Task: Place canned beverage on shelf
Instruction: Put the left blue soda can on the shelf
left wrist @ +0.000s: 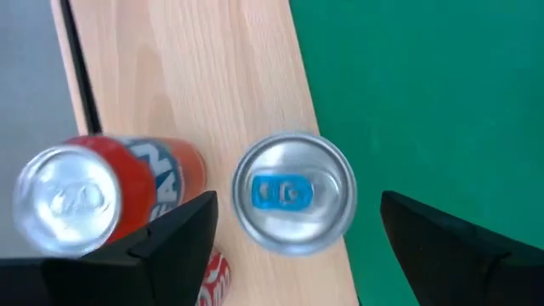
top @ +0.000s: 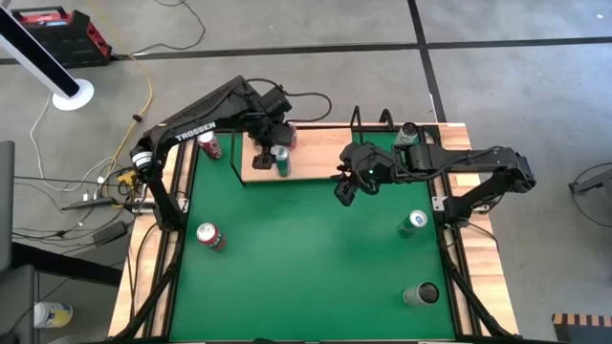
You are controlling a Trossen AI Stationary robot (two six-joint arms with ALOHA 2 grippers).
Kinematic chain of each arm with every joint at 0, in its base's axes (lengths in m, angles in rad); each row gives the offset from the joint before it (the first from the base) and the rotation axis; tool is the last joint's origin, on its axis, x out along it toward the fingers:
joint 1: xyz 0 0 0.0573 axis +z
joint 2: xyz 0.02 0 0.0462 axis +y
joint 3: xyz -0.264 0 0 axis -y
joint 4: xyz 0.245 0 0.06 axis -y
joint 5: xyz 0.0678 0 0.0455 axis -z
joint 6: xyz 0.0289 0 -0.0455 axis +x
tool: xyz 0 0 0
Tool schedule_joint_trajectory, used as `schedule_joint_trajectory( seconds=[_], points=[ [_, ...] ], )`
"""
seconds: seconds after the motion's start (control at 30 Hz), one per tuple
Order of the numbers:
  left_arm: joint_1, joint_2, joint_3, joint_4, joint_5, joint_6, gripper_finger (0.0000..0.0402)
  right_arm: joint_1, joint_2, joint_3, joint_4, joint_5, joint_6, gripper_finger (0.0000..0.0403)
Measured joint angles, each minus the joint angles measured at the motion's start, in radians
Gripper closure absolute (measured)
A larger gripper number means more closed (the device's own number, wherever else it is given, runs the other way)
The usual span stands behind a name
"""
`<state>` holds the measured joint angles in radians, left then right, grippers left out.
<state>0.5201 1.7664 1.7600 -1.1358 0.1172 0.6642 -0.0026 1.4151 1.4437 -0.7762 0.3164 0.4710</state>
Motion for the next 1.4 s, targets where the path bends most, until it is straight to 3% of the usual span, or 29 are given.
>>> schedule_joint_trajectory(
  seconds=[0.17,0.37,0.5,0.63,0.83,1.0,1.2,1.4],
  points=[
    [0.002,-0.030,0.073,-0.115,-0.010,-0.075,0.0087,-0.025,0.000,0.000,0.023,0.001,-0.010,0.0216],
    [0.013,-0.195,0.008,-0.163,0.005,-0.197,0.0099,-0.059,0.061,0.000,0.186,0.001,-0.140,0.0210],
    [0.042,-0.399,-0.144,-0.079,0.093,-0.242,0.0116,-0.070,0.123,0.000,0.355,0.000,-0.222,0.0207],
    [0.068,-0.663,-0.384,0.084,0.149,-0.303,0.0132,-0.094,0.184,0.009,0.459,-0.022,-0.211,0.0202],
    [0.072,-1.058,-0.723,0.329,0.147,-0.458,0.0147,-0.150,0.304,0.111,0.466,-0.145,-0.190,0.0165],
    [0.071,-1.279,-0.863,0.448,0.093,-0.564,0.0148,-0.187,0.405,0.222,0.418,-0.161,-0.191,0.0121],
    [0.071,-1.389,-0.887,0.450,0.088,-0.619,0.0149,-0.221,0.530,0.371,0.295,-0.209,-0.211,0.0081],
    [0.071,-1.392,-0.887,0.435,0.101,-0.624,0.0149,-0.234,0.607,0.450,0.226,-0.180,-0.278,0.0051]
  ],
)
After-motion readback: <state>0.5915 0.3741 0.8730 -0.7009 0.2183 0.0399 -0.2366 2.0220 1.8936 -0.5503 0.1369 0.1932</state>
